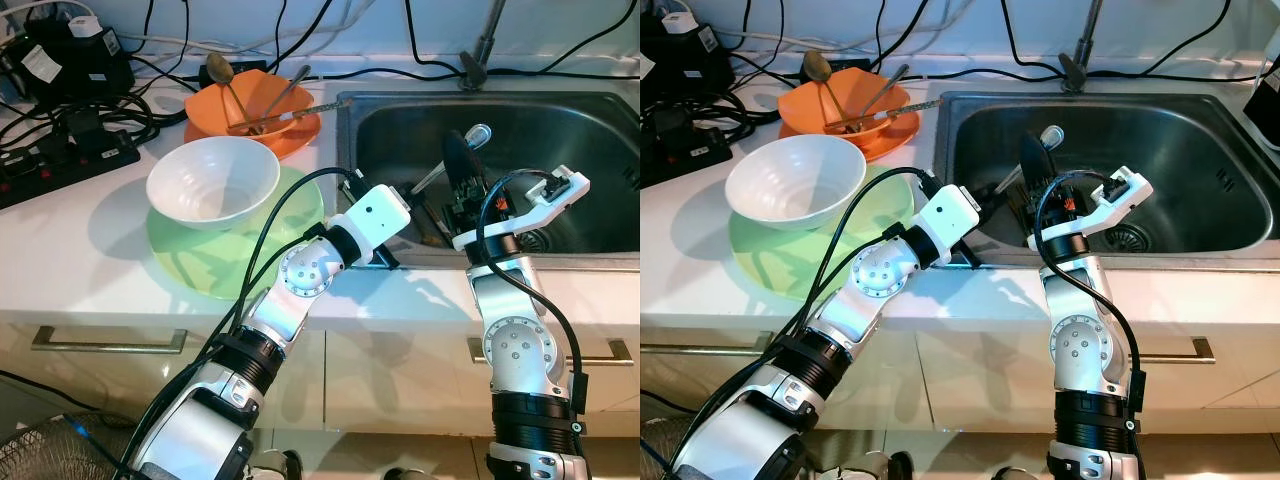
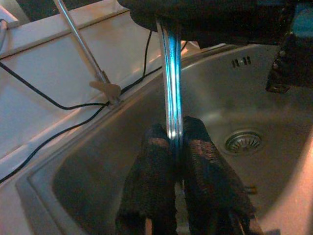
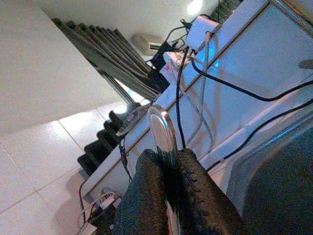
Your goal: Kitchen organization
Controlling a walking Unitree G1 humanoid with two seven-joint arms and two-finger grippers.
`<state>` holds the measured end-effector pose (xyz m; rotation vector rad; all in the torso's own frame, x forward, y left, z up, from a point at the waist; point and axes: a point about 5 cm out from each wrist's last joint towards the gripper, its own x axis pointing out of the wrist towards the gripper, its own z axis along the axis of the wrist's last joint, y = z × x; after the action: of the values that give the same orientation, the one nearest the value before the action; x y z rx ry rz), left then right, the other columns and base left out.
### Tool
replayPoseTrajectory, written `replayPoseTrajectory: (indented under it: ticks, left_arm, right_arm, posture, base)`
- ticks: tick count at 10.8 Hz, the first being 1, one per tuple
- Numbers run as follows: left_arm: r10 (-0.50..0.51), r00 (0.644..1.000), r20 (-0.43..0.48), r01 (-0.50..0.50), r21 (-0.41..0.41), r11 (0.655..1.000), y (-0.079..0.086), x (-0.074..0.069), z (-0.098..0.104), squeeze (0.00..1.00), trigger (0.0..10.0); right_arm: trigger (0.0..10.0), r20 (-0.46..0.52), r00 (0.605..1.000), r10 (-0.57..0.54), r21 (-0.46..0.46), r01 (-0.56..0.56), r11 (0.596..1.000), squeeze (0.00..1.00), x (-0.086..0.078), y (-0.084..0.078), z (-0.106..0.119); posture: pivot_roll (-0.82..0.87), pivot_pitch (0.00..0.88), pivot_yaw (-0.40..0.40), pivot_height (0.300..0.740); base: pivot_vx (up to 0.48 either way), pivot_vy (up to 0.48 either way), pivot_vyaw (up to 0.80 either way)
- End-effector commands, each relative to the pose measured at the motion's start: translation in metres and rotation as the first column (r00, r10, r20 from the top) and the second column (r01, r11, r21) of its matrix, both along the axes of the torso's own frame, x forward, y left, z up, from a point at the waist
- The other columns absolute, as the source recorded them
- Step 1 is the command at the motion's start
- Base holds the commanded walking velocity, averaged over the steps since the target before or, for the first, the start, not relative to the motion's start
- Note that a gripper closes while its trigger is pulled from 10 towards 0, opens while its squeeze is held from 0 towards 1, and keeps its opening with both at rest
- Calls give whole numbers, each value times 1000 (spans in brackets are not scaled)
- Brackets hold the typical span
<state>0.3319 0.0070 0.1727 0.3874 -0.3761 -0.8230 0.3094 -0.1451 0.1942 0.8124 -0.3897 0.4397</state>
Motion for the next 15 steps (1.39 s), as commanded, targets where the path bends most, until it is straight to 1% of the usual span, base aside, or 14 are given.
replayPoseTrajectory:
  ticks: [1, 6, 7, 9, 10, 12, 13, 14, 15]
  left_arm:
    - [-16, 1000, -24, 17, 44, 999, -2, -2, -8, 0, 10000]
    - [-8, 1000, -20, 8, 44, 999, -1, -1, -7, 0, 10000]
    - [-4, 1000, -22, 5, 39, 999, -1, -1, -7, 1000, 10000]
    - [-1, 1000, -24, 2, 36, 999, 0, -1, -7, 1000, 10000]
    - [-1, 1000, -27, 1, 32, 999, 0, 0, -7, 1000, 10000]
    - [-2, 1000, -29, 3, 30, 1000, 0, 0, -7, 1000, 10000]
    - [3, 1000, -25, -2, 29, 1000, 1, 0, -6, 1000, 10000]
    - [7, 1000, -19, -6, 29, 1000, 1, 0, -6, 455, 10000]
    - [10, 1000, -9, -10, 34, 999, 1, 0, -6, 0, 10000]
  right_arm:
    - [0, 14, 1000, -3, 8, 3, 1000, 0, 2, 2, 5]
    - [0, 15, 1000, -9, 18, 9, 1000, 0, 3, 2, 6]
    - [0, 14, 1000, -11, 19, 11, 1000, 0, 3, 2, 6]
    - [0, 14, 1000, -15, 24, 15, 1000, 0, 3, 1, 6]
    - [0, 3, 998, -55, 41, 55, 998, 0, 6, -7, 7]
    - [0, -4, 994, -108, 63, 108, 992, 0, 9, -17, 9]
    - [0, -9, 988, -156, 75, 157, 985, 0, 10, -26, 10]
    - [0, -14, 982, -188, 84, 188, 979, 0, 12, -32, 11]
    - [0, -26, 966, -256, 98, 257, 961, 0, 14, -44, 12]
  posture:
    - [34, 63, 44, 740]
    - [35, 63, 44, 740]
    - [35, 61, 44, 740]
    - [35, 61, 45, 740]
    - [36, 62, 44, 740]
    - [36, 62, 45, 740]
    - [35, 61, 45, 740]
    - [34, 59, 46, 740]
    - [33, 58, 45, 740]
  base:
    - [0, 0, 0]
    - [0, 0, 0]
    - [0, 0, 0]
    - [0, 0, 0]
    - [0, 0, 0]
    - [0, 0, 0]
    - [0, 0, 0]
    - [0, 0, 0]
    - [0, 0, 0]
